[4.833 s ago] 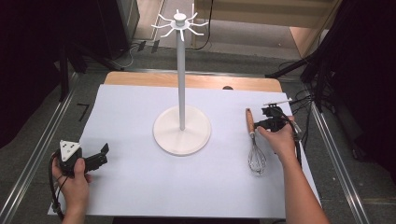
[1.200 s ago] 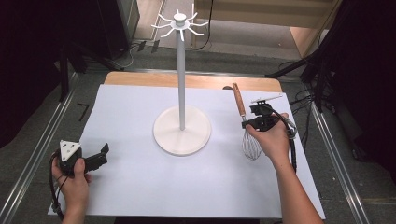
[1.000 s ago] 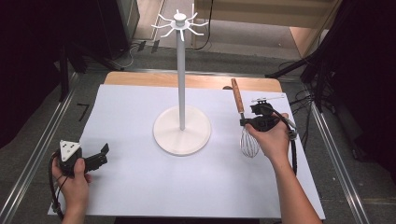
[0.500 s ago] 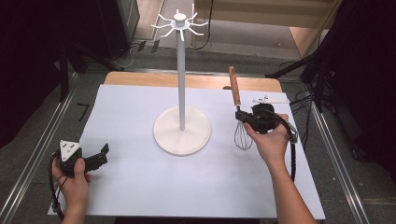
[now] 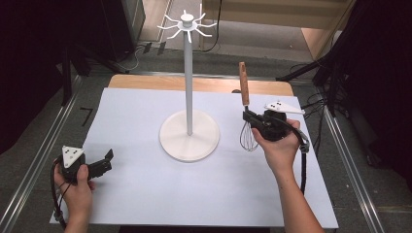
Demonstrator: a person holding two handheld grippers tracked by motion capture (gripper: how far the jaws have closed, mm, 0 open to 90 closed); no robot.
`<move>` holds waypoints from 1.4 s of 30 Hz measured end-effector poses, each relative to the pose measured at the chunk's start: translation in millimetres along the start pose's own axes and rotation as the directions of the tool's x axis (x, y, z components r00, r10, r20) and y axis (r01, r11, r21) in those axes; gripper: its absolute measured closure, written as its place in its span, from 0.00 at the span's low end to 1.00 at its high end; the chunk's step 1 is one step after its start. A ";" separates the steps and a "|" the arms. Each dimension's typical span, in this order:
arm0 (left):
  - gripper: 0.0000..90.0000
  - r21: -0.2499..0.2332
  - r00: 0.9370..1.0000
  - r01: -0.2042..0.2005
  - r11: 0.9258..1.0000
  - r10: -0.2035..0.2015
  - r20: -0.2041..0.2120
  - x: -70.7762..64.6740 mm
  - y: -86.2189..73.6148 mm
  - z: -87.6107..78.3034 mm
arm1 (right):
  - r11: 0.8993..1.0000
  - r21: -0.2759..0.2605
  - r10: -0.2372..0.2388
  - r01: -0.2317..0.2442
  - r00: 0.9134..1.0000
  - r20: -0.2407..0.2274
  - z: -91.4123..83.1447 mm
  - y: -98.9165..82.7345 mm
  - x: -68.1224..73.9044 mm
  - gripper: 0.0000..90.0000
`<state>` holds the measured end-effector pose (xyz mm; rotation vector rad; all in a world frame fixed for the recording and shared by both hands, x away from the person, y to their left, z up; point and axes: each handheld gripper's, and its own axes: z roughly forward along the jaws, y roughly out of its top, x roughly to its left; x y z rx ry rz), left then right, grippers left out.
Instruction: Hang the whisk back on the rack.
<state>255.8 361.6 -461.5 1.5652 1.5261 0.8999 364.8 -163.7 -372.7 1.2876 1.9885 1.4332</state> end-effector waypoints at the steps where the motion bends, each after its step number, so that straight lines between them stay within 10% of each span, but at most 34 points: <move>1: 0.01 0.000 1.000 0.000 1.000 0.000 0.000 0.0 0.0 0.0 | 1.000 -0.007 -0.001 0.001 1.000 -0.007 -0.5 -0.3 0.5 0.93; 16: 0.01 0.001 1.000 -0.001 1.000 0.001 0.001 0.2 0.0 0.1 | 0.985 -0.167 -0.047 0.035 0.996 -0.071 -10.4 2.1 12.9 0.93; 42: 0.01 0.000 1.000 0.001 1.000 -0.001 0.001 0.2 0.0 0.2 | 0.927 -0.365 -0.144 0.086 0.981 -0.133 -17.2 6.8 46.4 0.93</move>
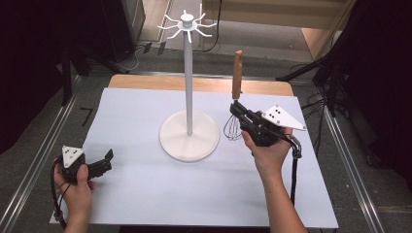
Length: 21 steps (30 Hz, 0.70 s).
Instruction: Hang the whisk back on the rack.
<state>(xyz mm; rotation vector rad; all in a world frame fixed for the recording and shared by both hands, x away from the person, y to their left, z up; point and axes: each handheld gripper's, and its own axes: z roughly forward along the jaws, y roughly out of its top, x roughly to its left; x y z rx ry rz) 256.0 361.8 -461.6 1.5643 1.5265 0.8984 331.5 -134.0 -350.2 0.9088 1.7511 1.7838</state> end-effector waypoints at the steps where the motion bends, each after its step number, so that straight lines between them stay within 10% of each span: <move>1: 0.01 0.000 1.000 0.000 1.000 0.000 0.000 0.0 0.0 0.0 | 1.000 -0.003 -0.003 0.003 1.000 -0.001 0.4 0.3 0.8 0.93; 21: 0.01 -0.001 1.000 -0.003 1.000 0.003 -0.001 -0.3 0.0 -0.1 | 0.997 -0.075 -0.025 0.020 0.998 -0.064 7.7 18.4 17.2 0.93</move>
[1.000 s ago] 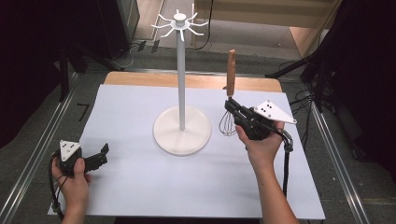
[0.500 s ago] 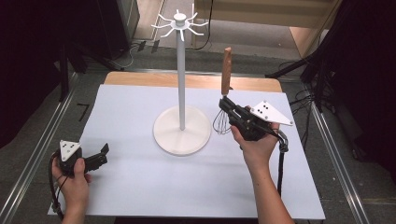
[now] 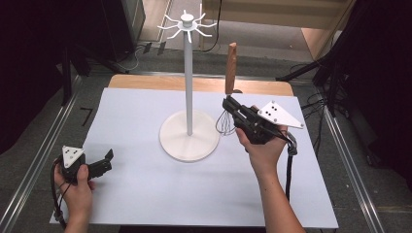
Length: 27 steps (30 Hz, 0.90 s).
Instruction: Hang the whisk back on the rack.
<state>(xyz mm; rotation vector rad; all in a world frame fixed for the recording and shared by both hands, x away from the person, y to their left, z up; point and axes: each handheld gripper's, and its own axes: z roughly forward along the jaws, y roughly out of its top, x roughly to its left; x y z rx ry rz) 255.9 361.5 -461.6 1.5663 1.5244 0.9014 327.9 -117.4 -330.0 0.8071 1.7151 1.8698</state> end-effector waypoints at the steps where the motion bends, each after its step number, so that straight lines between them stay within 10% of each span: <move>1: 0.01 0.000 1.000 0.001 1.000 -0.001 0.000 0.0 0.0 0.0 | 1.000 -0.001 -0.002 0.002 1.000 -0.008 1.6 1.5 1.5 0.93; 27: 0.01 0.001 1.000 0.001 1.000 -0.001 0.003 0.4 0.1 0.1 | 0.999 -0.031 -0.013 0.011 0.998 -0.061 24.0 16.1 18.5 0.93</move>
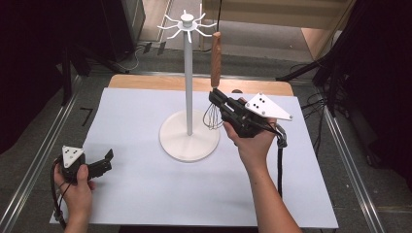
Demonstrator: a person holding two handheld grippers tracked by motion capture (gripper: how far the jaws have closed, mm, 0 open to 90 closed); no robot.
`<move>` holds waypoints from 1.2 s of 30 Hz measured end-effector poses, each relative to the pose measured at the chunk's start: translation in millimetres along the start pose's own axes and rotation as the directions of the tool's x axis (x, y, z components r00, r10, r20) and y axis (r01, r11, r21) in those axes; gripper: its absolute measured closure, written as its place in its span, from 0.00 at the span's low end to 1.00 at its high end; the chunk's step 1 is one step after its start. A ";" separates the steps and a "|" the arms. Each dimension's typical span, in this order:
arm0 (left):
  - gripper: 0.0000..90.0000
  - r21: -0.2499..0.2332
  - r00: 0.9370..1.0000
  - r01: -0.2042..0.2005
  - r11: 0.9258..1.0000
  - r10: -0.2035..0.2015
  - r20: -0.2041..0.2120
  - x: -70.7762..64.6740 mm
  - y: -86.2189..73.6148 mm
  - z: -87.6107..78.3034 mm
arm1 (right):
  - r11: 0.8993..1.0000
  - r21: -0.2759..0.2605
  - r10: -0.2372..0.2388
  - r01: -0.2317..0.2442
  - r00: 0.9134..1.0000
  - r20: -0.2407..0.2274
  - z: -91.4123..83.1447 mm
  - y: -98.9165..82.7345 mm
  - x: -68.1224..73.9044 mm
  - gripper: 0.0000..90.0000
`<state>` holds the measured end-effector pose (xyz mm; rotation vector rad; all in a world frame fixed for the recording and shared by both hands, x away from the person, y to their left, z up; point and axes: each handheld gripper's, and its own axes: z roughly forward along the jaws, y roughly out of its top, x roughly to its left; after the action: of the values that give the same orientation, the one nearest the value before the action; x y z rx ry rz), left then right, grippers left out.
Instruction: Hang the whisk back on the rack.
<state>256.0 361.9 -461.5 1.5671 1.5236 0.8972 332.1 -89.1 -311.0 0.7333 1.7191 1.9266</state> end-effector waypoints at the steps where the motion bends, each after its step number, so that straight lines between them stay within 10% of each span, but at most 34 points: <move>1: 0.01 0.001 1.000 0.000 1.000 0.000 0.000 0.0 0.0 -0.1 | 1.000 -0.002 -0.001 0.001 1.000 -0.003 1.3 0.2 0.1 0.93; 36: 0.01 0.001 1.000 0.005 1.000 -0.005 0.001 0.4 0.1 0.2 | 0.999 0.003 0.037 -0.037 0.999 -0.025 21.1 0.3 -3.1 0.93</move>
<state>256.3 362.3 -461.5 1.5641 1.5267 0.8925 348.3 -75.3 -309.3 0.7501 1.7347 1.9666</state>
